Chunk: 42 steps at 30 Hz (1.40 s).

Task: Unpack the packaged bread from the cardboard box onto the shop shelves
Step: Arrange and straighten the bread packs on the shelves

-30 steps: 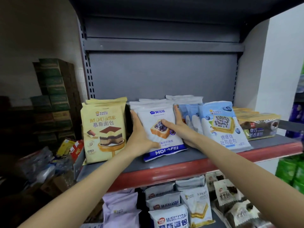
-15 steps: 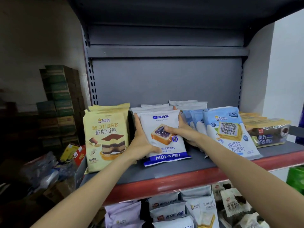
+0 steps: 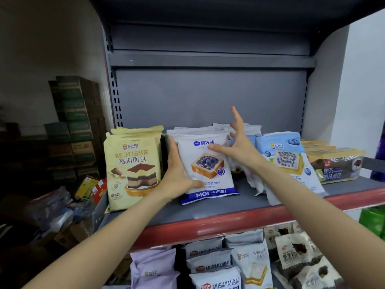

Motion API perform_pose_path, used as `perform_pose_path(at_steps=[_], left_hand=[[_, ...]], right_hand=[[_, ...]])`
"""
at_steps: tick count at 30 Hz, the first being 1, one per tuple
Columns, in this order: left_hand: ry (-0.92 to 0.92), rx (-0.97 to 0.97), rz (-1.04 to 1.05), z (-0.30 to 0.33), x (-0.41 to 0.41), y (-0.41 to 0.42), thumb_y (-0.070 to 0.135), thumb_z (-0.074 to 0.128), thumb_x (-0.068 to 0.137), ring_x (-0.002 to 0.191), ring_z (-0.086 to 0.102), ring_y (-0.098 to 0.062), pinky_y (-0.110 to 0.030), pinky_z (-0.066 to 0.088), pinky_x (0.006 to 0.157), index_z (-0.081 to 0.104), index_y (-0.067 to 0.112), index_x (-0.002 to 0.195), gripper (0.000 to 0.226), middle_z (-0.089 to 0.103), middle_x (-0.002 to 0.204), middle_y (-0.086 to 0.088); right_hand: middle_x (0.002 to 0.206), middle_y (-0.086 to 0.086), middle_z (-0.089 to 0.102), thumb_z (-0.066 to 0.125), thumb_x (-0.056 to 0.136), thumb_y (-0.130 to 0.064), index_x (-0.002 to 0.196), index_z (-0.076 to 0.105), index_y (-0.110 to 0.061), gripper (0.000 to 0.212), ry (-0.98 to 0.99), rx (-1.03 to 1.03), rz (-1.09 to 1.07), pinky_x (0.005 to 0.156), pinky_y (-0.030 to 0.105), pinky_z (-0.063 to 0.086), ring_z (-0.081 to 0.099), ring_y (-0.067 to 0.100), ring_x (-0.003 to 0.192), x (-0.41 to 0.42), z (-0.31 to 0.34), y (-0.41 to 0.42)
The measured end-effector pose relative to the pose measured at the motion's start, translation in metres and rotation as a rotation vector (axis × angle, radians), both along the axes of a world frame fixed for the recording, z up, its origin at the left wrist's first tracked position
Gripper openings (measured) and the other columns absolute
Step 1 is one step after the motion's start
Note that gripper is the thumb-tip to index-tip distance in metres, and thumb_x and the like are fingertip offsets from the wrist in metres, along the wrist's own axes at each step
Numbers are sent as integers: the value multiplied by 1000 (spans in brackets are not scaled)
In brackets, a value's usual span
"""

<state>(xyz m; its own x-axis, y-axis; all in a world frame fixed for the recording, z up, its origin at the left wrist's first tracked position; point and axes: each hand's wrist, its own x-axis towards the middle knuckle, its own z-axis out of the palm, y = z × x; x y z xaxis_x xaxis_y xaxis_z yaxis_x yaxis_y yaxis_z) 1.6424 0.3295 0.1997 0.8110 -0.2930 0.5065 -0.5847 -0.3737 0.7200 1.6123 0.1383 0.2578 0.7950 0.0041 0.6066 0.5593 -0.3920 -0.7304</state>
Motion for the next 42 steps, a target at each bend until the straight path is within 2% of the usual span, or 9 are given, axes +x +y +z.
perform_pose_path(at_steps=[2, 6, 14, 18, 23, 29, 33, 36, 42], left_hand=[[-28, 8, 4, 1, -3, 0, 38, 89, 44, 146, -4, -8, -43, 17, 119, -45, 55, 117, 154, -22, 156, 11], [-27, 4, -18, 1, -3, 1, 51, 87, 38, 146, 3, -8, -45, 23, 117, -43, 56, 122, 155, -15, 157, 13], [-7, -13, -42, 2, 5, 1, 45, 88, 37, 143, 20, -10, -44, 32, 113, -42, 66, 113, 152, 2, 159, 11], [4, -6, -41, 1, 4, 2, 47, 86, 38, 142, 22, -7, -42, 33, 113, -41, 66, 113, 149, 4, 158, 14], [-13, -9, -31, -1, 4, 2, 46, 87, 39, 140, 27, -9, -43, 36, 110, -39, 66, 117, 149, 9, 158, 14], [-45, 2, -33, -1, -2, 4, 43, 88, 44, 141, 22, -6, -41, 34, 112, -38, 61, 123, 150, 7, 157, 14], [-61, 27, -19, -1, -7, 5, 42, 87, 48, 141, 22, -4, -40, 33, 112, -39, 64, 119, 146, 7, 157, 14], [-61, 45, -18, 0, -9, 5, 39, 89, 52, 141, 18, -1, -38, 30, 114, -38, 64, 118, 145, 2, 157, 16], [-69, 77, -3, 2, -17, 4, 32, 88, 60, 133, 11, 7, -19, 19, 106, -39, 55, 120, 143, -6, 156, 19]], right_hand=[[150, -19, 18, 71, 80, -35, 146, 13, -35, 88, -59, -182, -42, 113, 31, 23, 18, 12, 142, 4, 16, -7], [142, 0, 43, 49, 96, -34, 139, 41, -24, 45, 77, -443, -143, 100, 24, 30, 39, 18, 131, 26, 51, -4], [142, 0, 46, 33, 101, -39, 134, 48, -19, 42, 284, -937, -167, 106, 28, 25, 40, 21, 129, 87, 76, 23], [112, -7, 52, 44, 98, -33, 117, 55, -20, 26, 301, -965, -83, 86, 22, 30, 46, 13, 101, 100, 73, 27], [94, -8, 62, 48, 96, -21, 99, 64, -17, 17, 287, -877, -3, 73, 13, 37, 52, 9, 91, 105, 73, 26], [118, -10, 65, 54, 91, -15, 113, 69, -19, 27, 314, -870, 90, 99, 22, 35, 55, 6, 109, 105, 86, 30], [128, -15, 58, 53, 92, -25, 120, 64, -28, 30, 324, -880, 140, 101, 26, 37, 51, 8, 117, 107, 81, 35], [127, -20, 58, 55, 94, -26, 123, 62, -31, 30, 287, -845, 196, 91, 13, 41, 55, 2, 113, 109, 72, 28], [128, -20, 50, 56, 92, -13, 125, 57, -25, 35, 235, -848, 292, 104, 20, 33, 48, 4, 122, 112, 73, 17]])
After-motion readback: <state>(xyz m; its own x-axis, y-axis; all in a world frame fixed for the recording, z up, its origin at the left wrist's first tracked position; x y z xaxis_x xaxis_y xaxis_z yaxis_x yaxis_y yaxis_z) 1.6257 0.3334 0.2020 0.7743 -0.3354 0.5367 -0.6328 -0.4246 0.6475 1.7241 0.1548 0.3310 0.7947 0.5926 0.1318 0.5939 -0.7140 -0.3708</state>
